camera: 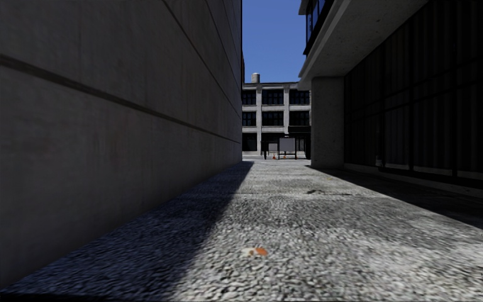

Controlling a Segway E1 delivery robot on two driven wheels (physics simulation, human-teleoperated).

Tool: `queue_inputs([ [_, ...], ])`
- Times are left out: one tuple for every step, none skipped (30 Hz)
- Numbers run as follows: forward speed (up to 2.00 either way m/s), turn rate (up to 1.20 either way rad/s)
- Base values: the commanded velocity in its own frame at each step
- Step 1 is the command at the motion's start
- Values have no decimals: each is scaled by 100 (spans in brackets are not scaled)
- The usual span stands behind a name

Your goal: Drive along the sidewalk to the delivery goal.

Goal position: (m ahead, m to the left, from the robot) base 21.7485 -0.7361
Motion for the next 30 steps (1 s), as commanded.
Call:
queue_inputs([
  [167,0],
  [167,0],
  [167,0],
  [167,0],
  [167,0],
  [167,0],
  [167,0],
  [167,0],
  [167,0],
  [167,0],
  [167,0],
  [167,0],
  [167,0],
  [167,0],
  [167,0],
  [167,0],
  [167,0],
  [167,0],
  [167,0],
  [167,0],
  [167,0],
  [167,0],
  [167,0],
  [167,0],
  [167,0],
  [167,0],
  [167,0],
  [167,0],
  [167,0],
  [167,0],
])
